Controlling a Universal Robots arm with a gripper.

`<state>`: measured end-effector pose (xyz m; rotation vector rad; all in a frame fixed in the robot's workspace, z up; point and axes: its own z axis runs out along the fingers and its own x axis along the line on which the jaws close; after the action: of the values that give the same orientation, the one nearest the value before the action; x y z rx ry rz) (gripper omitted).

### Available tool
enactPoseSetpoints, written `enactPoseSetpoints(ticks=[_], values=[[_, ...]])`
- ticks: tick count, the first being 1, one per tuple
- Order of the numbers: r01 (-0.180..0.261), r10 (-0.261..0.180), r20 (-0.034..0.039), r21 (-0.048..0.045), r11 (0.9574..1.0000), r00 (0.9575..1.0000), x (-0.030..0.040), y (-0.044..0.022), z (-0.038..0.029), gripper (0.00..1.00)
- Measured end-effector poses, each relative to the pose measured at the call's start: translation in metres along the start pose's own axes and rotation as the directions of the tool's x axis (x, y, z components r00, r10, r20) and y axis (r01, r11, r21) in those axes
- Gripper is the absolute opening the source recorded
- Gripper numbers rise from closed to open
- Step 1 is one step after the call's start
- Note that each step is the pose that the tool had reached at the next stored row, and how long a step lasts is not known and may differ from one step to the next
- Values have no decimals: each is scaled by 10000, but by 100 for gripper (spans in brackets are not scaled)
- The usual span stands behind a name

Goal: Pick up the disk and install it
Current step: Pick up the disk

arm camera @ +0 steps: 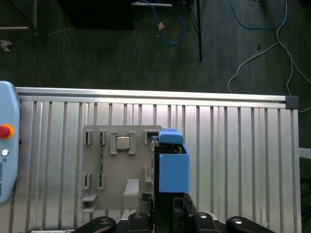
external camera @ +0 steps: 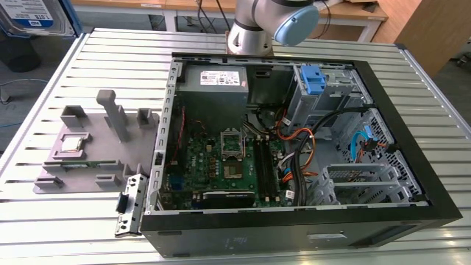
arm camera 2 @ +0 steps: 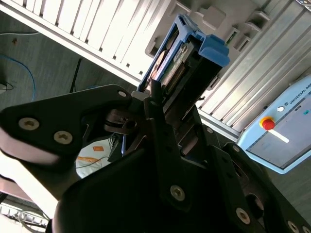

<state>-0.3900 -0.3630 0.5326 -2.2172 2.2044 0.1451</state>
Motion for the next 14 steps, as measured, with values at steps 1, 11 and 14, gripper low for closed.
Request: enactPoseSetpoints(ticks=[1,11,14], values=[[0,0,1,1,10000,10000,0,0,1,35],[0,0,7,1,10000,10000,1,-209,-8,35],[0,0,7,2,10000,10000,2,-318,-13,35]])
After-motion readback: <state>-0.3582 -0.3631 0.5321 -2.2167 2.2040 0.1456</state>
